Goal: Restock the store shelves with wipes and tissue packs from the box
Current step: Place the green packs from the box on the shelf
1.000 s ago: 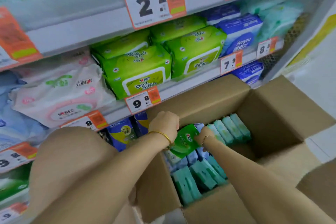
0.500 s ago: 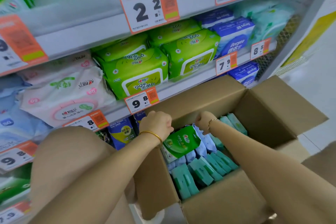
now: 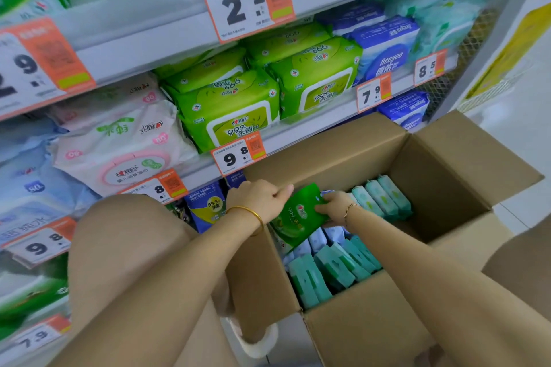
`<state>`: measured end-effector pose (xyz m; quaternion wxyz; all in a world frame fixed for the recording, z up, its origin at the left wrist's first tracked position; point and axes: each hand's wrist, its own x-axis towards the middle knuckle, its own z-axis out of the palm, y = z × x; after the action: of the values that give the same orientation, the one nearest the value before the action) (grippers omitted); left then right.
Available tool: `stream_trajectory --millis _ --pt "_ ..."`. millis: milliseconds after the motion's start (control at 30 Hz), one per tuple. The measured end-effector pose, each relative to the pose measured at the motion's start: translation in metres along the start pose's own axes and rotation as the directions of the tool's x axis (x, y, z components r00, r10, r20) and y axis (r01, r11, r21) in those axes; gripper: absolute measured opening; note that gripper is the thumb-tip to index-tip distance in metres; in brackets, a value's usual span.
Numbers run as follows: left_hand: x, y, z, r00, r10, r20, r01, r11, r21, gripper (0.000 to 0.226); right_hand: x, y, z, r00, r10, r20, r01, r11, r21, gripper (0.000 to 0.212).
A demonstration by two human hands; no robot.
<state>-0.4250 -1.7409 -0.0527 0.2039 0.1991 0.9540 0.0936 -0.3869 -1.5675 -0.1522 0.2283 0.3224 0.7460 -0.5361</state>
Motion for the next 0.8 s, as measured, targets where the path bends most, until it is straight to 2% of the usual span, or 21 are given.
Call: stream_trajectory --millis 100,200,300,367,433,467,533,600,633,733,800 --pt "0.006 -0.002 -0.002 0.993 -0.004 0.117 0.031 0.973 -0.228 0.072 -0.033 -0.041 -0.026 0.974 -0.144 0.174 0.158 0.985 -0.07 0.031" --pt "0.0 -0.003 -0.012 0.98 0.1 0.17 -0.008 0.882 -0.471 0.094 -0.075 -0.087 -0.054 0.912 -0.289 0.29 0.33 0.938 -0.103 0.013" --pt "-0.015 0.003 -0.041 0.972 0.214 0.093 -0.098 0.74 -0.666 0.054 -0.115 -0.131 -0.073 0.855 -0.44 0.275 0.479 0.873 -0.093 0.008" --pt "-0.028 0.005 -0.07 0.978 0.207 -0.027 -0.153 0.62 -0.769 0.047 -0.14 -0.158 -0.079 0.808 -0.561 0.181 0.583 0.804 -0.112 0.011" --pt "-0.042 0.002 -0.101 0.973 0.191 -0.132 -0.216 0.534 -0.817 0.049 -0.168 -0.183 -0.079 0.746 -0.66 0.082 0.664 0.747 -0.029 0.02" --pt "-0.049 -0.001 -0.117 0.966 0.184 -0.184 -0.254 0.505 -0.825 0.046 -0.181 -0.193 -0.077 0.721 -0.686 0.099 0.684 0.727 0.06 0.025" --pt "-0.066 -0.008 -0.151 0.945 0.152 -0.29 -0.327 0.459 -0.826 0.03 -0.206 -0.211 -0.069 0.671 -0.694 0.259 0.678 0.717 0.163 0.032" --pt "-0.083 -0.016 -0.183 0.916 0.085 -0.392 -0.388 0.43 -0.815 0.028 -0.225 -0.228 -0.057 0.622 -0.674 0.4 0.706 0.703 0.086 0.038" --pt "-0.09 -0.022 -0.197 0.898 0.041 -0.437 -0.412 0.424 -0.806 0.032 -0.232 -0.239 -0.049 0.597 -0.681 0.424 0.732 0.678 0.059 0.039" --pt "-0.103 -0.045 -0.239 0.838 -0.096 -0.537 -0.461 0.403 -0.791 0.031 -0.239 -0.282 -0.024 0.572 -0.747 0.338 0.773 0.629 0.081 0.029" --pt "-0.111 -0.063 -0.267 0.795 -0.199 -0.573 -0.453 0.434 -0.779 0.031 -0.242 -0.317 -0.006 0.577 -0.77 0.273 0.776 0.621 0.11 0.031"
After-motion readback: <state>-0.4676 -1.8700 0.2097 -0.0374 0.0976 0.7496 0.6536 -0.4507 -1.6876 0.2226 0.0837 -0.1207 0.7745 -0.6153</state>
